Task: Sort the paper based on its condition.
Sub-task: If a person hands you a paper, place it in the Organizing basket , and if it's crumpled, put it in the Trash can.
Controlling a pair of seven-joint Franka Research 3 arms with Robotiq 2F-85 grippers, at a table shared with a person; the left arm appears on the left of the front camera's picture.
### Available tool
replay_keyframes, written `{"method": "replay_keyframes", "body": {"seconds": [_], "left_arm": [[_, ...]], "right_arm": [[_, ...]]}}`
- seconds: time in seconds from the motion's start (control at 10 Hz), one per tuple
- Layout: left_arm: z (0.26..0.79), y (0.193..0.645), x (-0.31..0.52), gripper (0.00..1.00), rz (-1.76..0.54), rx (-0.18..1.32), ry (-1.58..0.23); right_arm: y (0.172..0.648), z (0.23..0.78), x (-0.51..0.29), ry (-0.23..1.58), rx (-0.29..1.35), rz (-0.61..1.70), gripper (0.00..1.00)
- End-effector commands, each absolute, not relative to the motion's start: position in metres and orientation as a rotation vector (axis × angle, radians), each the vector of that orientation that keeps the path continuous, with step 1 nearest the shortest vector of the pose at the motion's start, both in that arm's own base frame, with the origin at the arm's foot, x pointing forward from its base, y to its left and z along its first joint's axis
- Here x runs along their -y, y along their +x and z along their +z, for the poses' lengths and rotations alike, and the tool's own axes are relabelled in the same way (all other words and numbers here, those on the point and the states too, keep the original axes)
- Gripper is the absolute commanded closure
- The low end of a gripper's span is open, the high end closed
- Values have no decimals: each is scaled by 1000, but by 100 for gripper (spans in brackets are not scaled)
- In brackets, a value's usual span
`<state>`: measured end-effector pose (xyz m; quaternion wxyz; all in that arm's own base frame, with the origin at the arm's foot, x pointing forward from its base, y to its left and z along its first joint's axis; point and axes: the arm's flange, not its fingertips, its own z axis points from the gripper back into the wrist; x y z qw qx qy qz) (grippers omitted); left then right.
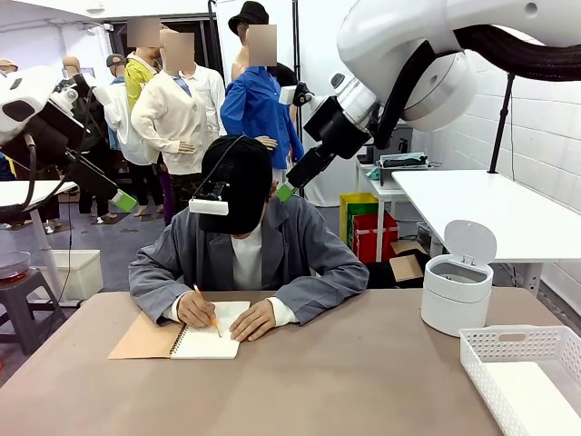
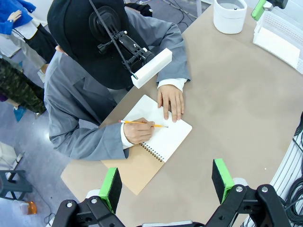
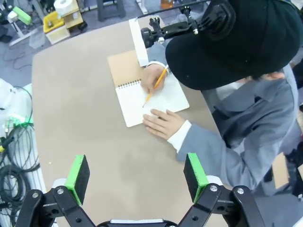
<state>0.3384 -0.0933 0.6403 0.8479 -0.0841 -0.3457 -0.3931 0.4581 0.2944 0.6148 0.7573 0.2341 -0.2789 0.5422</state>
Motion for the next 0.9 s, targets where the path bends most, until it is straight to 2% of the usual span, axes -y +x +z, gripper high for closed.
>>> {"method": "replay_keyframes", "body": {"seconds": [0.0,0.8], "left_arm": [[641,338,93,0,-826,722,-188],[641,338,93,0,-826,722,-188]], "right_arm": [[468,614,-297,470,608,1196,0],[464,610,-297,486,597,1195,0]]}}
